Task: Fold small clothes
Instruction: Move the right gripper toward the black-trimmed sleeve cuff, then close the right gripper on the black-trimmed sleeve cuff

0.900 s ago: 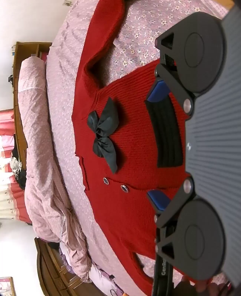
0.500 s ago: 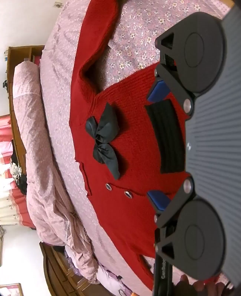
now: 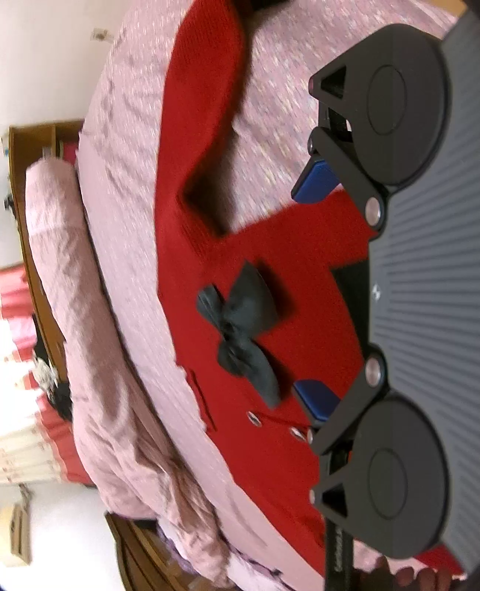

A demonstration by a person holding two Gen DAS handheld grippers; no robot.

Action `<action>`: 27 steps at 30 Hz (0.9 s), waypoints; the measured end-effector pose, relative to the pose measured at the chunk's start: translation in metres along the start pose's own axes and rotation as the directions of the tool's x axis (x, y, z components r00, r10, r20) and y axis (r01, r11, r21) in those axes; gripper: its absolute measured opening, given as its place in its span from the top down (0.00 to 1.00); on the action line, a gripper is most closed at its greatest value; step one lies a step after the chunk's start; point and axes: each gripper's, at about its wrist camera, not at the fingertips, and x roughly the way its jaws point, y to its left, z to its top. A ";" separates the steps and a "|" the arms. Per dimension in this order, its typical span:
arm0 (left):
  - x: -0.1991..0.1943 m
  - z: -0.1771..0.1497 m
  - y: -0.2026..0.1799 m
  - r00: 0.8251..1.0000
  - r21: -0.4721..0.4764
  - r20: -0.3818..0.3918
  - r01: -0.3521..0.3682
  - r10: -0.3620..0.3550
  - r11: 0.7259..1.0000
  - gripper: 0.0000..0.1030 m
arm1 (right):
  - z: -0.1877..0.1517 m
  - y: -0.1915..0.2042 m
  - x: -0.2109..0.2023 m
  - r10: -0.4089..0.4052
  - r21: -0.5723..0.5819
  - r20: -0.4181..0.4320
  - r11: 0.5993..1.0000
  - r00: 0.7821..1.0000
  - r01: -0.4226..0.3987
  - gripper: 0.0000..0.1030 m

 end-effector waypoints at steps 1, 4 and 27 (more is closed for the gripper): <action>0.003 0.003 -0.002 1.000 0.000 -0.004 0.002 -0.002 1.000 0.00 | 0.002 -0.006 0.001 -0.016 0.010 0.005 1.000 1.000 0.016 0.00; 0.011 0.011 -0.007 1.000 0.006 -0.016 0.009 -0.009 1.000 0.00 | 0.009 -0.023 0.004 -0.057 0.046 0.016 0.997 0.998 0.056 0.00; 0.078 0.042 -0.044 0.996 0.034 -0.090 -0.008 0.011 0.999 0.00 | 0.046 -0.166 0.036 -0.320 0.376 0.010 0.879 0.947 0.293 0.00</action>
